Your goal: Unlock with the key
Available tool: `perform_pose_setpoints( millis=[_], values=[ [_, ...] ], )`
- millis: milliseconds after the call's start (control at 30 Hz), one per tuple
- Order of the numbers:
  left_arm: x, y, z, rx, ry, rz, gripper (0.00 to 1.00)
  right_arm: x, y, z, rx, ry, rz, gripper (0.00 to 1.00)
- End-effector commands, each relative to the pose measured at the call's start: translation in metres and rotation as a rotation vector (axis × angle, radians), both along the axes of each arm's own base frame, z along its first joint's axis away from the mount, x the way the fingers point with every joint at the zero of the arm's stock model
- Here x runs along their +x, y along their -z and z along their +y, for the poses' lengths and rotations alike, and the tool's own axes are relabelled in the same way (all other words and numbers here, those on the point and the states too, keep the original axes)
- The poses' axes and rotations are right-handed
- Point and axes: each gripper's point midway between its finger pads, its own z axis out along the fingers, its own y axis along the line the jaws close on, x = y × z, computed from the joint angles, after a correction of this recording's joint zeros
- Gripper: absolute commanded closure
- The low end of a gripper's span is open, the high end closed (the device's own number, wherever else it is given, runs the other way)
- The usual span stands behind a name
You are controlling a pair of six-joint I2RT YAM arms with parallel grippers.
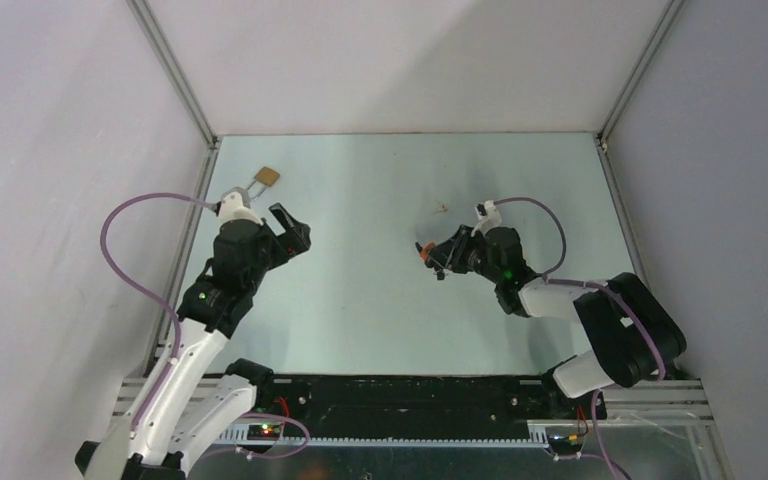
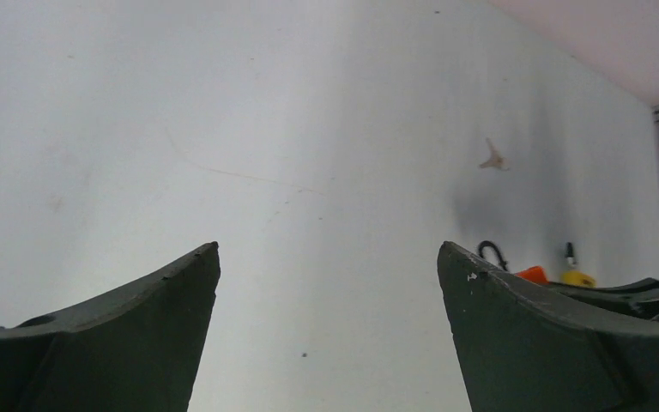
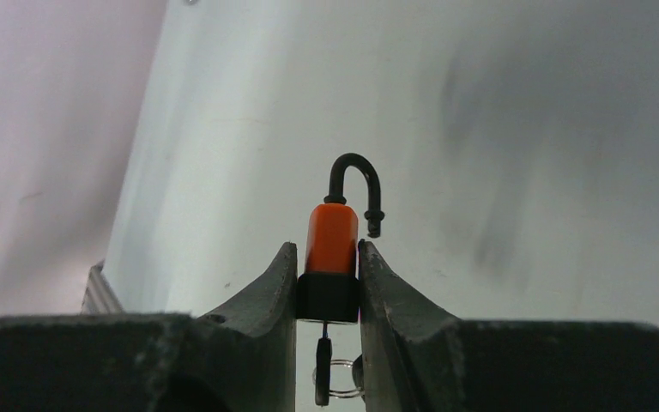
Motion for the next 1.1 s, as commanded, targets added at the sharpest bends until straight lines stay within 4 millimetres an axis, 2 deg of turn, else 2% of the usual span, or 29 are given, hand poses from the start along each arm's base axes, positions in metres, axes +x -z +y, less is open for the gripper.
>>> perform_pose_setpoints(
  millis=[0,133,267,433,533,600,667,700,733,767,867,933,967,1000,1033,1067],
  values=[
    [-0.002,-0.003,0.029,0.166,-0.047,-0.049,0.0,0.025,0.013,-0.031,0.003,0.102,0.048,1.0],
    [-0.004,0.003,0.043,0.222,-0.098,-0.049,0.0,0.035,0.027,-0.051,0.004,0.172,0.106,1.0],
    [-0.005,0.012,0.047,0.242,-0.11,-0.043,0.0,0.044,0.039,-0.071,-0.003,0.239,0.146,1.0],
    [-0.003,0.011,0.048,0.248,-0.114,-0.052,0.0,0.051,0.048,-0.088,-0.019,0.288,0.163,1.0],
    [-0.003,0.01,0.048,0.251,-0.111,-0.056,0.0,0.054,0.048,-0.095,-0.023,0.304,0.157,0.93],
    [-0.002,0.01,0.047,0.251,-0.108,-0.054,0.0,0.056,0.047,-0.099,-0.024,0.31,0.149,0.86],
    [-0.001,0.009,0.047,0.249,-0.107,-0.055,0.0,0.058,0.044,-0.101,-0.024,0.309,0.137,0.73],
    [0.0,0.008,0.046,0.248,-0.104,-0.054,0.0,0.058,0.041,-0.103,-0.025,0.31,0.128,0.62],
    [0.001,0.007,0.046,0.246,-0.104,-0.054,0.0,0.059,0.04,-0.104,-0.026,0.311,0.125,0.57],
    [0.003,0.007,0.045,0.245,-0.103,-0.049,0.0,0.059,0.037,-0.106,-0.031,0.318,0.119,0.47],
    [0.009,0.006,0.043,0.233,-0.104,-0.041,0.0,0.057,0.03,-0.112,-0.054,0.336,0.106,0.31],
    [0.015,0.004,0.043,0.226,-0.109,-0.028,0.0,0.054,0.022,-0.119,-0.084,0.351,0.088,0.15],
    [0.021,0.005,0.043,0.222,-0.114,-0.015,0.0,0.051,0.015,-0.122,-0.107,0.353,0.071,0.04],
    [0.024,0.005,0.043,0.219,-0.117,-0.008,0.0,0.046,0.017,-0.125,-0.14,0.348,0.078,0.02],
    [0.03,0.004,0.043,0.21,-0.126,0.007,0.0,0.045,0.003,-0.129,-0.148,0.359,0.041,0.01],
    [0.034,0.005,0.043,0.205,-0.128,0.017,0.0,0.039,0.005,-0.132,-0.188,0.351,0.045,0.01]
  ],
)
